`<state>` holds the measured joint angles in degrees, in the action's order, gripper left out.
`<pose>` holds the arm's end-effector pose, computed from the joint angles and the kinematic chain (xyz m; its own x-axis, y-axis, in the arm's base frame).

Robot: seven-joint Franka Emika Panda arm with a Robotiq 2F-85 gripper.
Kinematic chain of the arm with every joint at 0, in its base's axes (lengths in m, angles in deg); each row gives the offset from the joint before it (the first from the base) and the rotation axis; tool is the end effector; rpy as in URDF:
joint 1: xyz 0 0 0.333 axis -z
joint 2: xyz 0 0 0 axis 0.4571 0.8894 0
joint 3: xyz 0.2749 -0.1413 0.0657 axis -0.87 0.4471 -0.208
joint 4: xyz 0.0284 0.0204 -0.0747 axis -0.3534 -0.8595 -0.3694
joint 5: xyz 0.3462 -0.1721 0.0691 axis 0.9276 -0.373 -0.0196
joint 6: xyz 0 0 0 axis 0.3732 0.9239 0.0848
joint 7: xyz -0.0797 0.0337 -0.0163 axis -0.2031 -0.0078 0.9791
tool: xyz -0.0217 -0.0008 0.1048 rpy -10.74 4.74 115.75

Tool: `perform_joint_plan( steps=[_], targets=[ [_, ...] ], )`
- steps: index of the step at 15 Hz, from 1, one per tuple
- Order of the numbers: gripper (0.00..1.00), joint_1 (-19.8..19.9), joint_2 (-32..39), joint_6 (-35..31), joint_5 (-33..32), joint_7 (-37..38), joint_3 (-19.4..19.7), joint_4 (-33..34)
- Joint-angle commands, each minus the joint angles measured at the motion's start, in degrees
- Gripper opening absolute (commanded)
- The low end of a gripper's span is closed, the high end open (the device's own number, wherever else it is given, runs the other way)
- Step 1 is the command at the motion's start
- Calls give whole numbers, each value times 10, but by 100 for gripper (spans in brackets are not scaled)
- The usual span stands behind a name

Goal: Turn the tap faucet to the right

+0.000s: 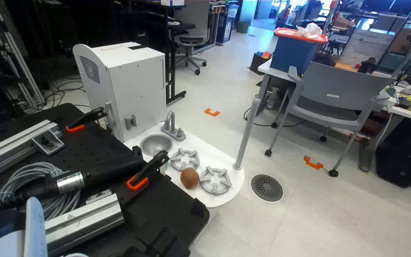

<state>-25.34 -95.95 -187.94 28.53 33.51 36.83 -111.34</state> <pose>0.4488 -0.1270 0.5162 0.9757 -0.2123 0.0537 -0.1912 -0.9454 -0.2639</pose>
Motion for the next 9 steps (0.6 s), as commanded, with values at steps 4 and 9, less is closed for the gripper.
perform_joint_plan(
  steps=[4, 9],
  targets=[
    [100, 11, 29, -49, 7, 7, -31, -17],
    [100, -13, 131, -225, 16, 17, -84, -72]
  ],
)
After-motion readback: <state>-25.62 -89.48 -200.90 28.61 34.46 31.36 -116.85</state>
